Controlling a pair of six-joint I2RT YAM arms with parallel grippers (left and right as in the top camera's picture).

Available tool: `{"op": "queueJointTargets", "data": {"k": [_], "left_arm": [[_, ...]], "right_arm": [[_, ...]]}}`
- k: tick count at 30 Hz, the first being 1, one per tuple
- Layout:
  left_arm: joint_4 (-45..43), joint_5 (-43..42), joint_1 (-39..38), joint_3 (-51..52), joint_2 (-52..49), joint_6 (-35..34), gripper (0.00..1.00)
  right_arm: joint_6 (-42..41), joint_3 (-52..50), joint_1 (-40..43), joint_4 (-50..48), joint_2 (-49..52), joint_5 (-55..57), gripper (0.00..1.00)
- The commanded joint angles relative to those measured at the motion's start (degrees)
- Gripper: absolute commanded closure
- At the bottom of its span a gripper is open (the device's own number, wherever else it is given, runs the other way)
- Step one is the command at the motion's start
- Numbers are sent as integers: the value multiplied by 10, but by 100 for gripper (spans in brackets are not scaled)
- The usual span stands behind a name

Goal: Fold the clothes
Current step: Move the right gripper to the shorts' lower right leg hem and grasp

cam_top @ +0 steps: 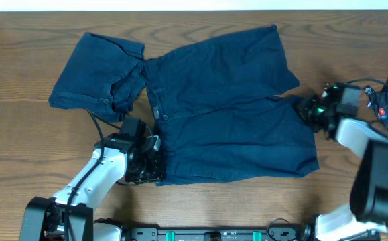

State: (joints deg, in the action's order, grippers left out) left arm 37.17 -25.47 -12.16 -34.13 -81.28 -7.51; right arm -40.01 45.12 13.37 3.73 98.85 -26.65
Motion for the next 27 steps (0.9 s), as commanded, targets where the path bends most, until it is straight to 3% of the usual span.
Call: {"op": "queueJointTargets", "data": {"k": [1, 5, 9, 14, 16, 18, 19, 22, 23, 24, 27], "left_arm": [[5, -12, -1, 4, -4, -3, 53], [15, -26, -1, 4, -4, -3, 39], [10, -26, -1, 4, -4, -3, 38], [11, -26, -1, 4, -4, -3, 39], [10, -26, -1, 4, -4, -3, 50], [9, -26, -1, 4, -4, -3, 77], [7, -25, -1, 4, -4, -3, 86], [7, -24, -1, 4, -4, -3, 89], [7, -24, -1, 4, -4, -3, 83], [9, -24, -1, 4, -4, -6, 66], [23, -24, -1, 4, -4, -28, 41]], "right_arm": [[97, 0, 33, 67, -90, -59, 91], [162, 0, 53, 220, -182, -57, 78], [195, 0, 53, 362, -236, -15, 69], [195, -2, 53, 515, -235, 78, 60], [192, -8, 53, 543, -234, 108, 55], [190, -18, 53, 553, -234, 117, 49], [188, -24, 53, 555, -234, 117, 48], [171, -51, 53, 572, -234, 111, 48], [171, -60, 53, 574, -234, 107, 48], [170, -74, 53, 571, -234, 104, 47], [153, -113, 53, 535, -234, 91, 47]]}}
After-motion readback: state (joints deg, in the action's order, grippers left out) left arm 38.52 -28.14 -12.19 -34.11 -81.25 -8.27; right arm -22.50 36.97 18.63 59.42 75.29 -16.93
